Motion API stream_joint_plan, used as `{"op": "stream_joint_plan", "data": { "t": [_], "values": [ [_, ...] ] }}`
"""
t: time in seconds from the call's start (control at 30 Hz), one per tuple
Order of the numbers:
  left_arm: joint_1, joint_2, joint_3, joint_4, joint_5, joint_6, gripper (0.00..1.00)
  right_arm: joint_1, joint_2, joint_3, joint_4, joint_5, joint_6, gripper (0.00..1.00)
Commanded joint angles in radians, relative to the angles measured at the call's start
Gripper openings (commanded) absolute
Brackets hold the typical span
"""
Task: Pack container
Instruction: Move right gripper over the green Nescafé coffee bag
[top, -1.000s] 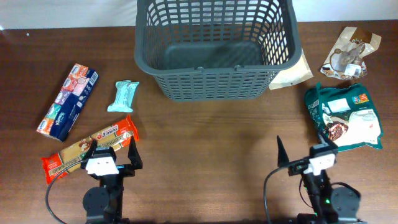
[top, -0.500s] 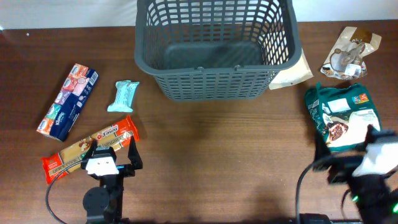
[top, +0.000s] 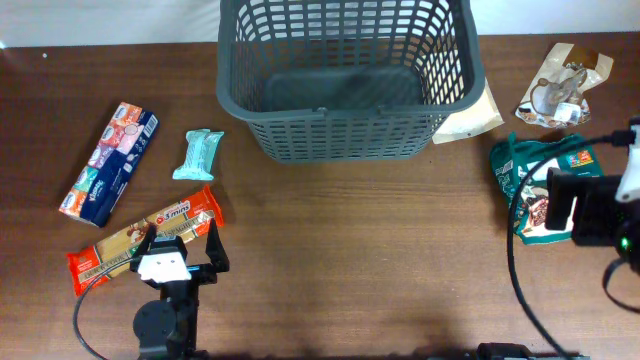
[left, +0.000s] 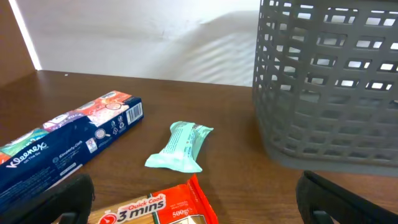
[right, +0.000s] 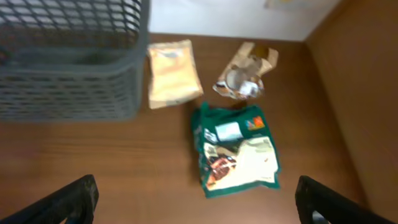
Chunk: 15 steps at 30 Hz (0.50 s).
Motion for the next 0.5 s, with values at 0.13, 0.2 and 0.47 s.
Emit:
{"op": "stream_joint_plan", "data": {
  "t": [0.13,0.2,0.47],
  "values": [
    [-0.002,-0.010,-0.005,0.000,0.010,0.019,0.99,0.008,0.124,0.016,0.025,0.146,0.008,0.99],
    [-0.002,-0.010,-0.005,0.000,0.010,0.019,0.99,0.008,0.155,0.016,0.042,0.168,0.008,0.99],
    [-0.002,-0.010,-0.005,0.000,0.010,0.019,0.99,0.004,0.290,0.016,0.137,0.315,0.017,0.99]
  ]
}}
